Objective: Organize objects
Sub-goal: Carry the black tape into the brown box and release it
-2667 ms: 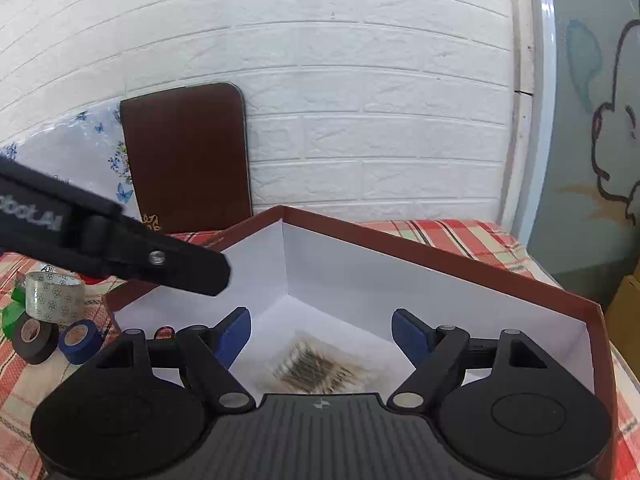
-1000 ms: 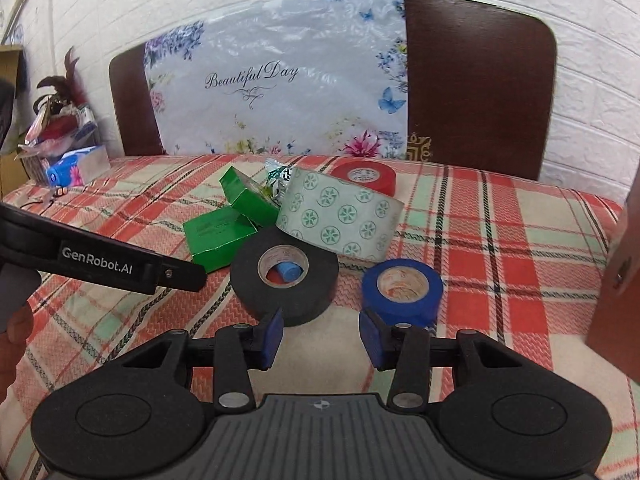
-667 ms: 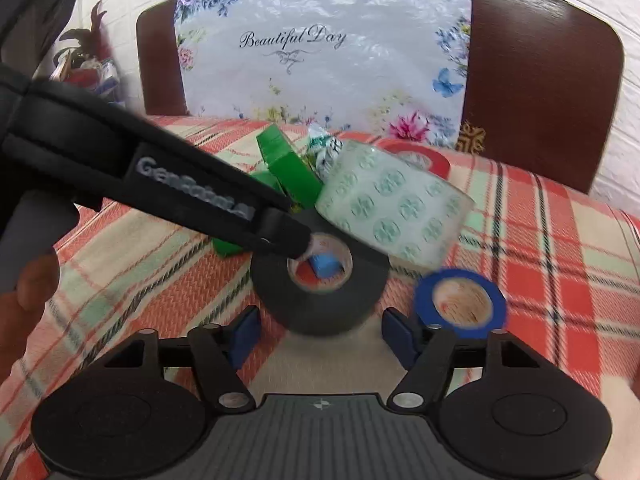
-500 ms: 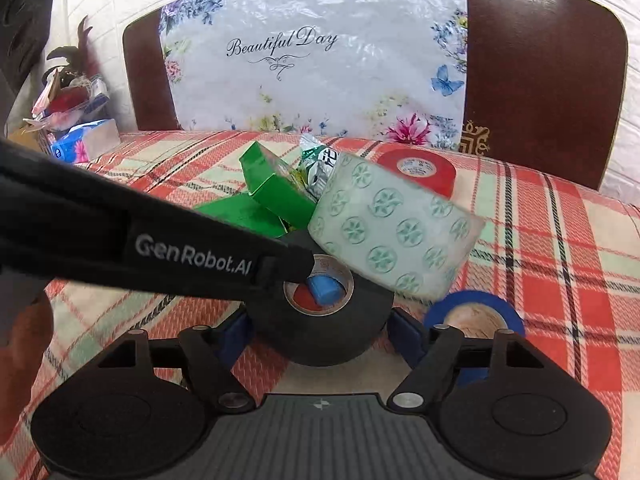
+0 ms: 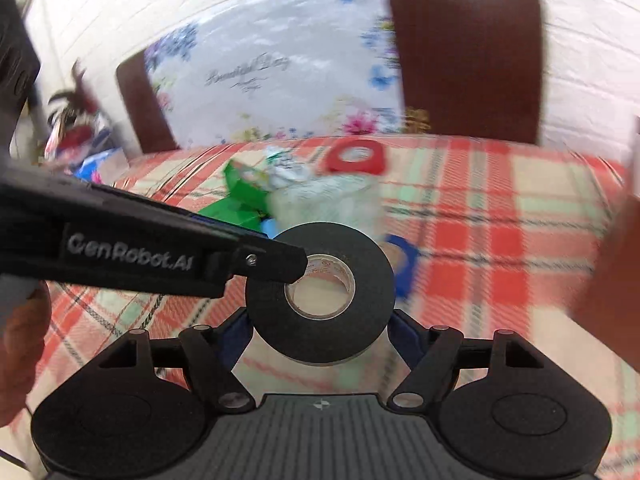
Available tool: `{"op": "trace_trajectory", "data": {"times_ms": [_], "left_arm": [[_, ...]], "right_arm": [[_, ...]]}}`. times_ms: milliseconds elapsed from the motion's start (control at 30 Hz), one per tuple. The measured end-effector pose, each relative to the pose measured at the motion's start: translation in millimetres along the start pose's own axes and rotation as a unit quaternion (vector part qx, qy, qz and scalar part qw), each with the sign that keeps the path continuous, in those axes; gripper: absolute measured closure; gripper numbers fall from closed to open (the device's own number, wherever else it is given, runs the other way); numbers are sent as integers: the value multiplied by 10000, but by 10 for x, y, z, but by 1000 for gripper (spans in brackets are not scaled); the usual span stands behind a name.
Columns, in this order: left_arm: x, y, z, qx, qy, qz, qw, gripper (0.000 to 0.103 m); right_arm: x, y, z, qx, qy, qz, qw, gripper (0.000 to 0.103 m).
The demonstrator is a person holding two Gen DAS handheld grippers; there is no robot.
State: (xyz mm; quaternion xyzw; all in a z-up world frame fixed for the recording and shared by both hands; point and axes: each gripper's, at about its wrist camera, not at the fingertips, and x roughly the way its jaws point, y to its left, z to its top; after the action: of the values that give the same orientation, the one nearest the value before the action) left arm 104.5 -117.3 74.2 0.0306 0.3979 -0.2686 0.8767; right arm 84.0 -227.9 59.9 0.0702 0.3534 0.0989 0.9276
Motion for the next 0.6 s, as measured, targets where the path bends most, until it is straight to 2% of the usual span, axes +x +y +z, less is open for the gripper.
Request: {"op": "trace_trajectory", "data": {"times_ms": [67,200,367,467,600], "left_arm": [[0,-208,52,157,-102,-144,9997,76],[-13,-612,224,324,-472,-554,9968,76],[120,-1134,496,565,-861,-980,9899,76],[266,-1430,679,777,-958,-1096,9863,76],[517,-1673,839,943,-1016,-1162,9835,75]], "right_arm": [[-212,-122,-59,38,-164,-169,9997,31],[-612,-307,-138,-170,-772,-840,9933,31],[-975,-557,-194,-497,-1515,-1878,9692,31],[-1071,-769,-148,-515,-1697,-2302,9568,31],[-1110,-1137,-48,-211,-1705,-2432,9546,31]]}}
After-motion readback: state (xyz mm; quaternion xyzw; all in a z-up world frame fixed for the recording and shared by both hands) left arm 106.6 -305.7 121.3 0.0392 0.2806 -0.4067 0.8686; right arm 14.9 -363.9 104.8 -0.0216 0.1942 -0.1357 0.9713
